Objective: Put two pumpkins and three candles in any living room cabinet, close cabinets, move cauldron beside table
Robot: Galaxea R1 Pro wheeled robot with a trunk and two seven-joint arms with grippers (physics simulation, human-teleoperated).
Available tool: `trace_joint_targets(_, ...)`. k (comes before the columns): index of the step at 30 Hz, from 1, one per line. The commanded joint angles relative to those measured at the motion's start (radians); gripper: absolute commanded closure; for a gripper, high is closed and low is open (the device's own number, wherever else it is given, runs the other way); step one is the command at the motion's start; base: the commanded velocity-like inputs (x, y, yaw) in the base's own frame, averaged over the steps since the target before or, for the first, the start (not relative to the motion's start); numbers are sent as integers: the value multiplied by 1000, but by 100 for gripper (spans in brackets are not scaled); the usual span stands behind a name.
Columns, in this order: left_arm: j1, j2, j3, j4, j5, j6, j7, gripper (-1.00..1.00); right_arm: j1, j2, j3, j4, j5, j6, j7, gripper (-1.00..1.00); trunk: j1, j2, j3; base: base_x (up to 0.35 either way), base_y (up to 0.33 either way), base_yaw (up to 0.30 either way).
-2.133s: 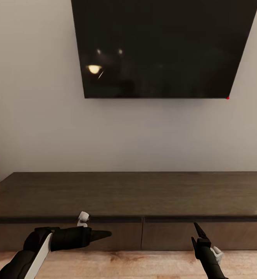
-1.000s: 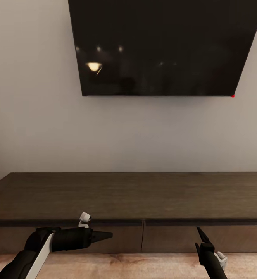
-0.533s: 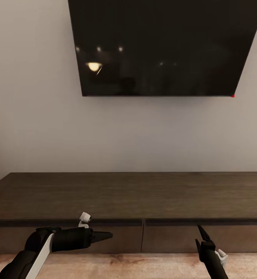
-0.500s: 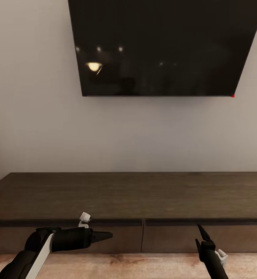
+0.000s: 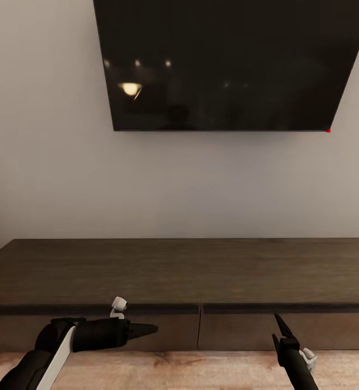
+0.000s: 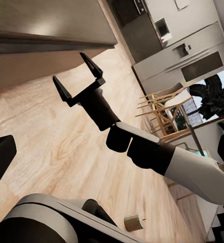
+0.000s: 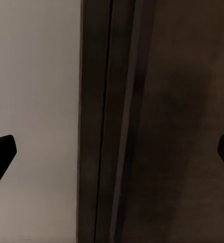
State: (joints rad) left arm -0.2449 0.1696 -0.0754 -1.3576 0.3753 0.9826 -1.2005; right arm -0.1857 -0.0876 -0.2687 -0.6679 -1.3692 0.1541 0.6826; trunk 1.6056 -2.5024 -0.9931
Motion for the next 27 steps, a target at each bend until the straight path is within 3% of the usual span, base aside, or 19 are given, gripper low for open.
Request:
trace_joint_targets(1, -1, 1, -1, 0, 4, 6, 0, -100, 0, 0, -1, 0, -10, 10, 3, -100, 0, 0, -1, 0, 0, 0)
trace_joint_targets(27, -1, 1, -14, 0, 3, 6, 1, -100, -1, -3, -1, 5, -11, -26, 1, -100, 0, 0, -1, 60, 0, 0)
